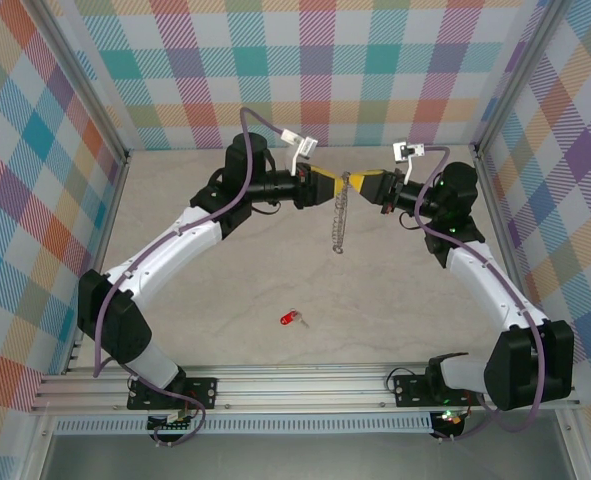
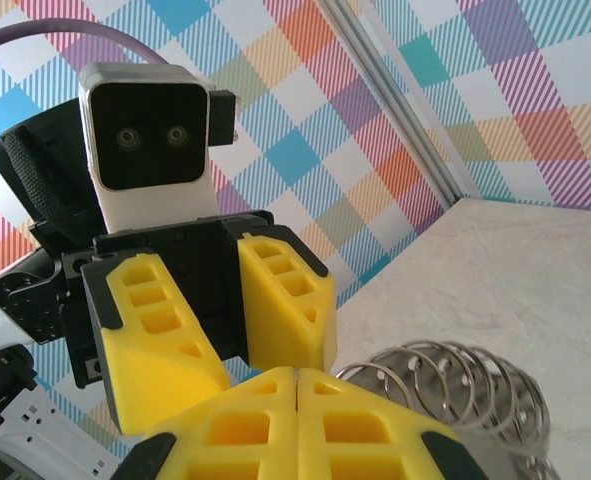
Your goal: Put the keys on the keyring
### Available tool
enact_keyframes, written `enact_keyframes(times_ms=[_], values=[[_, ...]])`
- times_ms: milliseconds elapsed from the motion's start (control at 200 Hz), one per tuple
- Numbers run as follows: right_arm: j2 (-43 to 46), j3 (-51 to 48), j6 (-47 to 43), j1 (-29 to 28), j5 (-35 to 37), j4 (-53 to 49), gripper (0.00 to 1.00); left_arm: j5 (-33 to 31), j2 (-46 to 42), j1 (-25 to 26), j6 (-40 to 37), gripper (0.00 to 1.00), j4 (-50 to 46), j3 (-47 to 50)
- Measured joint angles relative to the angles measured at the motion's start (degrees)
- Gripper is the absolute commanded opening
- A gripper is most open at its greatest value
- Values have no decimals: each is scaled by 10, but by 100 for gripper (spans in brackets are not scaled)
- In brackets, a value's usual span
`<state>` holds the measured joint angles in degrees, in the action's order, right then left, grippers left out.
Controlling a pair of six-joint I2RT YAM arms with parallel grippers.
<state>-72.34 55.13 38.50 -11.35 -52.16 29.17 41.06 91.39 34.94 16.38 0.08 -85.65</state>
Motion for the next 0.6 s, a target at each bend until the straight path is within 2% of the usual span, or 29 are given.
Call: enact_keyframes(times_ms=[600], values=[[-3, -4, 15, -3, 0, 17, 0, 16, 10, 0, 24, 31, 33, 0]])
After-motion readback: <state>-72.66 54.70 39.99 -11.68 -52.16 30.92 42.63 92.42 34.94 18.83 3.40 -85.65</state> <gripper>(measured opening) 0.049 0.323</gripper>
